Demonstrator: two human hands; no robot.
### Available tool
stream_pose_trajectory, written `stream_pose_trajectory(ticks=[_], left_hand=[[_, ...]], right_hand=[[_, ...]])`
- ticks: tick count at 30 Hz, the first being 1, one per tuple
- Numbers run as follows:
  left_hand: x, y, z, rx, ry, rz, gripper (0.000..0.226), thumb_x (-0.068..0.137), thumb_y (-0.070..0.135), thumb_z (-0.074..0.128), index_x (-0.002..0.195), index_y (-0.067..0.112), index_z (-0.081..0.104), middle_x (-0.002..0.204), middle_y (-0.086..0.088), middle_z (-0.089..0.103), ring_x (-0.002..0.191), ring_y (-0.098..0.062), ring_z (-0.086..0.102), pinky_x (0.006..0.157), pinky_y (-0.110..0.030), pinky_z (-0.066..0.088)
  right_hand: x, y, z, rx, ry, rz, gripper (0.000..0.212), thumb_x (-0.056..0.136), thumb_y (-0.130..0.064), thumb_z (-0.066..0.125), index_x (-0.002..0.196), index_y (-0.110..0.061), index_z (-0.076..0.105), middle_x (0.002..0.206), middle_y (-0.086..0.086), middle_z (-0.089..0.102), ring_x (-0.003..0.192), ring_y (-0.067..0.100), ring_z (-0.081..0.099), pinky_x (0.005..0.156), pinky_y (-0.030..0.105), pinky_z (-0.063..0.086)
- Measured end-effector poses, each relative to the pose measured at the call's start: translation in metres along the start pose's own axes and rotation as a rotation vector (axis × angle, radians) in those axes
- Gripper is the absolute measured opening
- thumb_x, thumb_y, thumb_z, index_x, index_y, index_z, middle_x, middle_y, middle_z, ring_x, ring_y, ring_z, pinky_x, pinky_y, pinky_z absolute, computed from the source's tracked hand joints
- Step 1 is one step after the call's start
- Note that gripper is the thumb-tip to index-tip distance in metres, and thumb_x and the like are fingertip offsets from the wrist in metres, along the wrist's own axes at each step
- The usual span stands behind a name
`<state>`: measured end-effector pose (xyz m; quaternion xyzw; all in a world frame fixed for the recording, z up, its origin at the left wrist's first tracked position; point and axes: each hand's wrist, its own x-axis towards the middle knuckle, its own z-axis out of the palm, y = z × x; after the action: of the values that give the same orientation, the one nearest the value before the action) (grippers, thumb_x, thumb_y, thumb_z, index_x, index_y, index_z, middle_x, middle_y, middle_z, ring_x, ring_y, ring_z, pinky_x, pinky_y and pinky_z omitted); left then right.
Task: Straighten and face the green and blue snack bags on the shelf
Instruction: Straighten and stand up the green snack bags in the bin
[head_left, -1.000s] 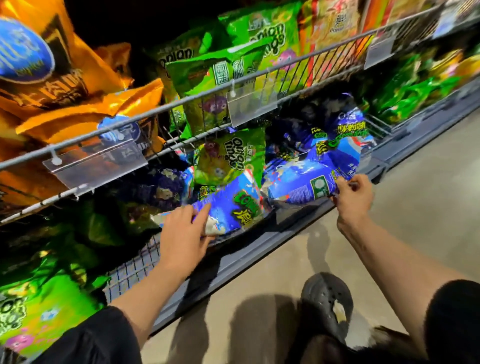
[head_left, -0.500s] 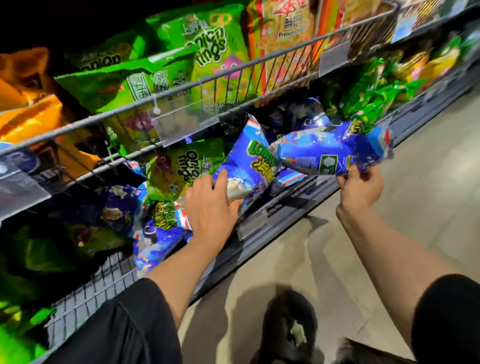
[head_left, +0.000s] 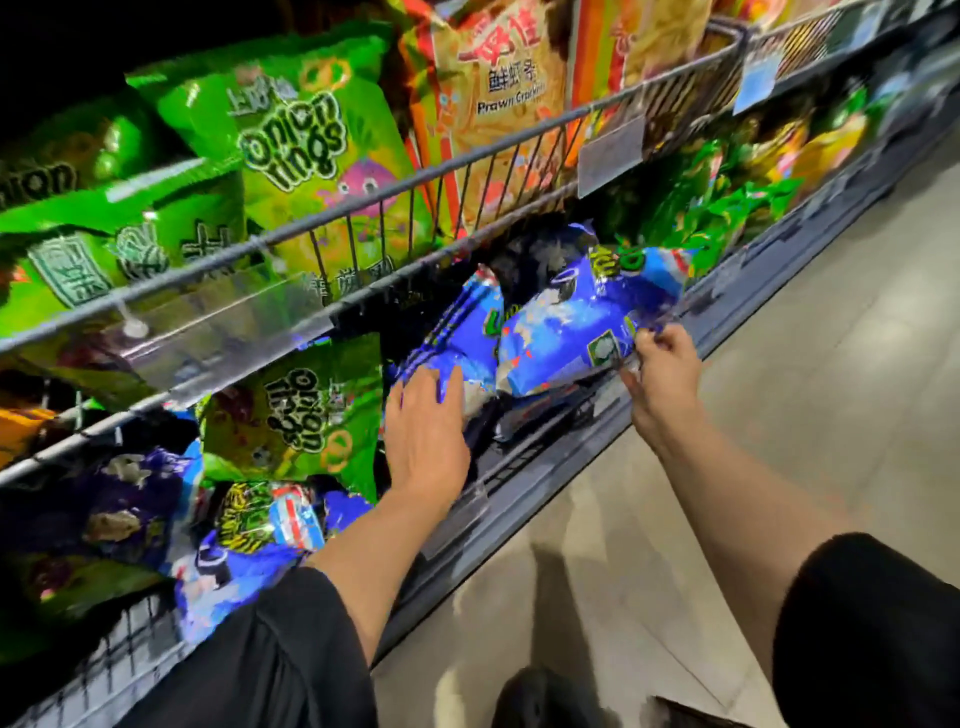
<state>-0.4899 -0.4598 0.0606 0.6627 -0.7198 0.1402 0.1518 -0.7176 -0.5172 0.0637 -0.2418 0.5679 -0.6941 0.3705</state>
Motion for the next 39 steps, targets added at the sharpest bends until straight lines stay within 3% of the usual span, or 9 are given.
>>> stream_pose_trajectory(ticks=[4, 7, 10, 13, 18, 25, 33, 36, 39], left_hand=[[-0.004, -0.010, 0.018, -0.289, -0.130, -0.161, 0.057, 0.098, 0.032, 0.042, 0.151, 0.020, 0.026, 0.153, -0.012, 0.032, 0.137, -0.032, 0.035, 0.114, -0.046, 0.026], [-0.005, 0.000, 0.010, -0.479, -0.047, -0.114, 0.065, 0.092, 0.060, 0.026, 0.150, 0.044, 0.002, 0.163, 0.000, 0.007, 0.148, -0.025, 0.015, 0.116, -0.056, 0.018], [-0.013, 0.022, 0.008, -0.406, -0.136, 0.101, 0.067, 0.085, 0.072, 0.026, 0.140, 0.059, -0.010, 0.160, 0.013, -0.017, 0.149, -0.019, -0.012, 0.110, -0.068, 0.001], [-0.022, 0.031, 0.017, -0.391, -0.187, 0.098, 0.071, 0.088, 0.066, 0.039, 0.141, 0.058, -0.007, 0.159, 0.014, -0.018, 0.149, -0.019, -0.013, 0.109, -0.071, 0.002], [-0.030, 0.012, 0.020, -0.282, -0.233, 0.022, 0.080, 0.089, 0.047, 0.057, 0.153, 0.032, 0.011, 0.163, 0.004, -0.006, 0.150, -0.017, -0.005, 0.115, -0.062, 0.002], [-0.059, -0.016, 0.012, -0.231, -0.183, 0.115, 0.076, 0.088, 0.028, 0.059, 0.151, 0.009, 0.022, 0.161, -0.010, 0.014, 0.150, -0.023, 0.008, 0.119, -0.040, -0.002], [-0.102, -0.073, -0.006, -0.286, 0.058, -0.057, 0.061, 0.084, 0.022, 0.060, 0.139, 0.000, 0.043, 0.151, -0.018, 0.036, 0.142, -0.034, 0.031, 0.117, -0.052, 0.020], [-0.112, -0.098, -0.008, -0.280, 0.068, -0.244, 0.071, 0.084, 0.018, 0.066, 0.145, 0.001, 0.033, 0.154, -0.021, 0.026, 0.144, -0.037, 0.023, 0.118, -0.050, 0.019], [-0.119, -0.117, -0.005, -0.352, -0.034, -0.386, 0.080, 0.087, 0.019, 0.064, 0.151, 0.006, 0.018, 0.157, -0.022, 0.014, 0.146, -0.036, 0.014, 0.119, -0.046, 0.017]], right_hand=[[-0.004, 0.045, -0.002, -0.093, -0.079, 0.282, 0.027, 0.090, -0.002, 0.043, 0.068, -0.018, 0.040, 0.062, 0.003, 0.039, 0.045, 0.011, 0.038, 0.040, 0.016, 0.035], [-0.011, 0.049, 0.006, -0.120, 0.012, 0.277, 0.010, 0.078, -0.018, 0.060, 0.082, -0.017, 0.050, 0.079, 0.009, 0.054, 0.065, 0.023, 0.052, 0.055, 0.031, 0.047], [-0.020, 0.042, 0.004, -0.427, 0.158, 0.121, 0.087, 0.063, -0.026, 0.079, 0.135, -0.007, 0.034, 0.136, 0.021, 0.038, 0.120, 0.033, 0.046, 0.096, 0.040, 0.046], [-0.040, 0.037, 0.000, -0.623, 0.022, -0.298, 0.098, 0.072, -0.004, 0.070, 0.149, -0.031, 0.016, 0.157, 0.012, 0.001, 0.142, 0.027, 0.022, 0.104, 0.029, 0.035], [-0.055, 0.068, 0.017, -0.884, -0.606, -0.401, 0.077, 0.084, -0.004, 0.062, 0.148, -0.030, 0.027, 0.159, 0.014, -0.006, 0.146, 0.036, -0.005, 0.119, 0.038, 0.006], [-0.062, 0.078, 0.014, -1.055, -0.606, -0.467, 0.081, 0.085, 0.001, 0.052, 0.150, -0.031, 0.016, 0.157, 0.019, -0.011, 0.145, 0.041, -0.004, 0.119, 0.040, 0.004], [-0.124, 0.050, 0.043, -0.990, -0.240, -0.935, 0.055, 0.069, 0.001, 0.051, 0.124, 0.005, 0.050, 0.125, 0.027, 0.052, 0.111, 0.044, 0.050, 0.095, 0.045, 0.040], [-0.162, 0.049, 0.087, -0.875, -0.444, -1.054, 0.045, 0.081, -0.010, 0.053, 0.123, 0.005, 0.051, 0.125, 0.024, 0.053, 0.115, 0.038, 0.048, 0.101, 0.043, 0.036], [-0.202, 0.053, 0.132, -0.735, -0.655, -0.726, 0.065, 0.084, -0.019, 0.064, 0.138, 0.003, 0.035, 0.137, 0.021, 0.042, 0.129, 0.032, 0.037, 0.108, 0.037, 0.031]])
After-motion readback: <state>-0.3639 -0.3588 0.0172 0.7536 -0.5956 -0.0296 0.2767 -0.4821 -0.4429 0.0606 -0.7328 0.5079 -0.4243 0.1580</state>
